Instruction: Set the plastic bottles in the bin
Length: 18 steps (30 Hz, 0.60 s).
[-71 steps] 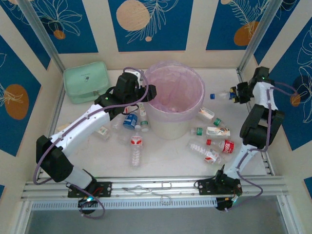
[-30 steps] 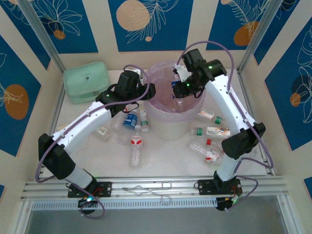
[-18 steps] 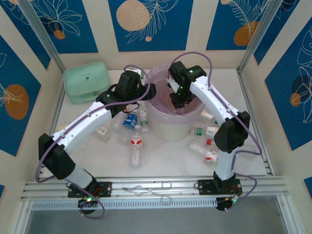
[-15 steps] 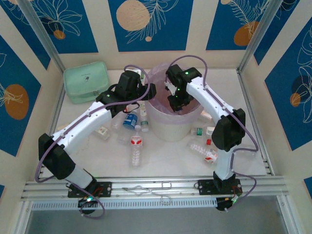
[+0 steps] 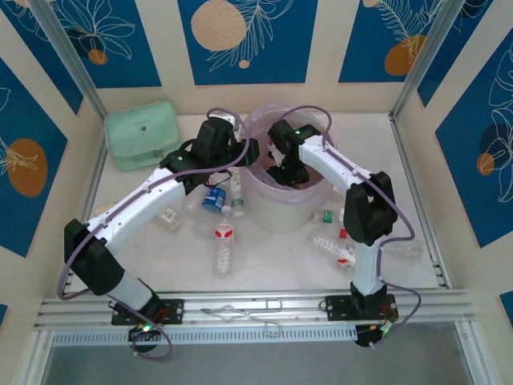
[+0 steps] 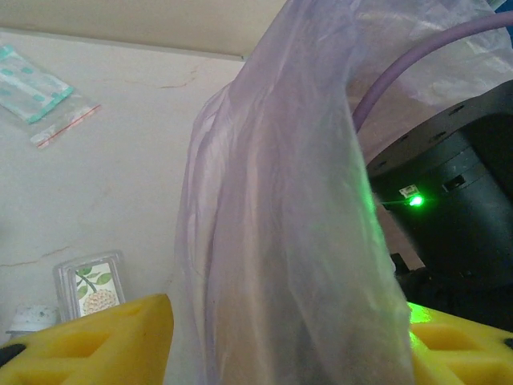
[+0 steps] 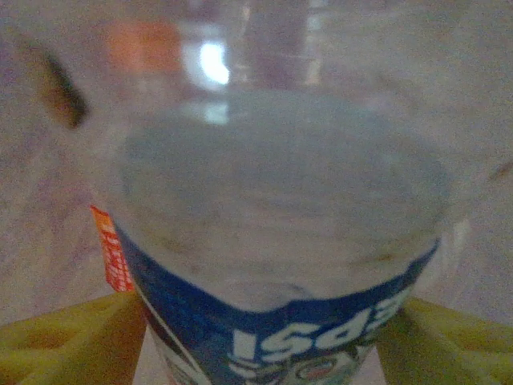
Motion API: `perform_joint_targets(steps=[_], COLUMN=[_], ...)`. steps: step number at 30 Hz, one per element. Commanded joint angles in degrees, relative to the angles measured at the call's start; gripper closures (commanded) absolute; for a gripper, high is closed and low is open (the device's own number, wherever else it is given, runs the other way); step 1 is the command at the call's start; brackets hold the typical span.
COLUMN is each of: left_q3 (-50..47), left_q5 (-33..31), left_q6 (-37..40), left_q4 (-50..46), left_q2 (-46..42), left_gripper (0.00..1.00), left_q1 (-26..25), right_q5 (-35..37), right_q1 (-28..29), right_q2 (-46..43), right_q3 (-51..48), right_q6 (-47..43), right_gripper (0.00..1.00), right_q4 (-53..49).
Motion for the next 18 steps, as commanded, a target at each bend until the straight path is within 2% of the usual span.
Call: perform_joint_targets(steps=[1,5,11,18], left_q3=[0.95,0.99,1.35,1.79], left_q5=[-1.3,-2.21,-3.55,-4.04], left_q6=[0.89,0.86,1.97,2.88], left_q4=[-2.22,-2.18,-3.04,-3.59], left_q2=[0.28,0.08,-0.09,0.0], left_gripper=[0.39,0.39,0.39,0.39], left_q1=[-0.87,-1.49,-1.71,-1.7], right_q5=[-1.25,-1.7,-6.13,-5.87], right_q1=[-0.92,-1.2,-1.02,-1.3], right_q2=[0.54,-2.54,-8.47,-12.79], right_q3=[-0.65,1.19,6.8,15.79], right_q6=[2.48,1.47,0.1,-2.24], right_gripper=[0.01,0.01,0.01,0.01], right_q4=[-1.18,-1.97,-4.18,-10.59])
